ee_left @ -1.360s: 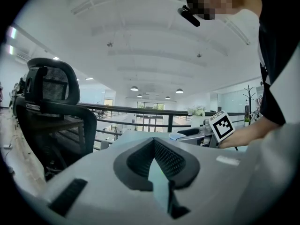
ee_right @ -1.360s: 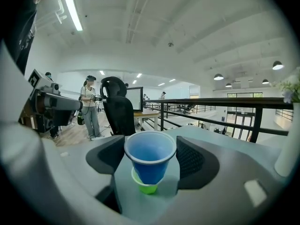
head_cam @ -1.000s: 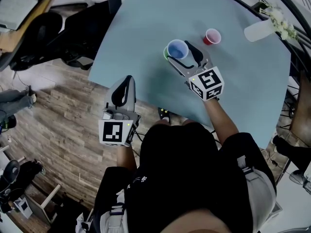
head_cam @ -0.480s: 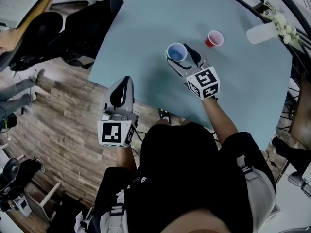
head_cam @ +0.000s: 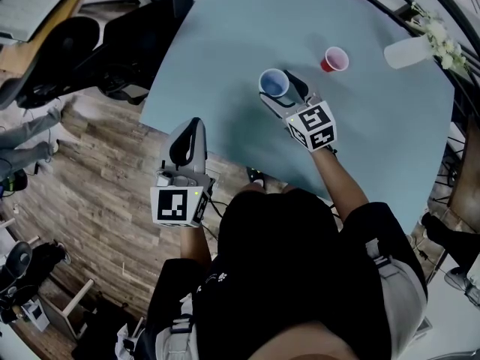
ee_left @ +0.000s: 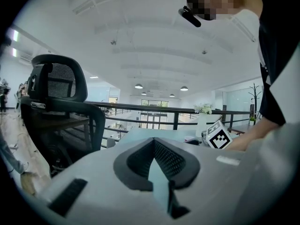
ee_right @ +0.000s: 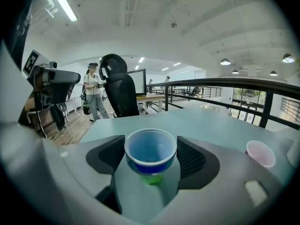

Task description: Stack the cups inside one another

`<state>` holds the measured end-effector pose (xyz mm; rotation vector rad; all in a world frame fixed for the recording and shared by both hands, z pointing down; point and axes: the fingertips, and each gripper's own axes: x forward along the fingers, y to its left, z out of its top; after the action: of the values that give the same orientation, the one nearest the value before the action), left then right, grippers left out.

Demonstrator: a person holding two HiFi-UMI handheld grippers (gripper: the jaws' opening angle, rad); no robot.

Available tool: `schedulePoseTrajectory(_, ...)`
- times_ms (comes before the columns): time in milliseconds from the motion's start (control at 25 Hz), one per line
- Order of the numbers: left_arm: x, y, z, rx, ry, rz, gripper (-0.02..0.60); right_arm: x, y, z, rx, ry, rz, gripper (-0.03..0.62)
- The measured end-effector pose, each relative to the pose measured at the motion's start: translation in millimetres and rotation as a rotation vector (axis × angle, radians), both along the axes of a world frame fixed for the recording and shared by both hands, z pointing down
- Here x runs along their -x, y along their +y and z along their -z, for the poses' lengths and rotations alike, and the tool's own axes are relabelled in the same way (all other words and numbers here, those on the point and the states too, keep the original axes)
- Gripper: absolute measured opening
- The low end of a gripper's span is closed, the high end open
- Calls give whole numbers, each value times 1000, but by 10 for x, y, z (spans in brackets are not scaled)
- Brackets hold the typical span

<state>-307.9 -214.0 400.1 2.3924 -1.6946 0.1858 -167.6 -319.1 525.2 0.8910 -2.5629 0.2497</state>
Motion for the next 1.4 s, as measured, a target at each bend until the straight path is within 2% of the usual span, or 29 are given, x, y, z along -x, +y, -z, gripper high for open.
schedulePoseTrajectory(560,67,95,-25,14,-8,16,-8,14,11,-128,28,16,6,350)
schedulePoseTrajectory(960,14,114,-36,1,-6,-16,-8,-38,55,125,2,-60,-38,348)
schedulePoseTrajectory(1400,-228,55,-37,-18,4,-107,-8,-424,264,743,-123,-209,-168,207)
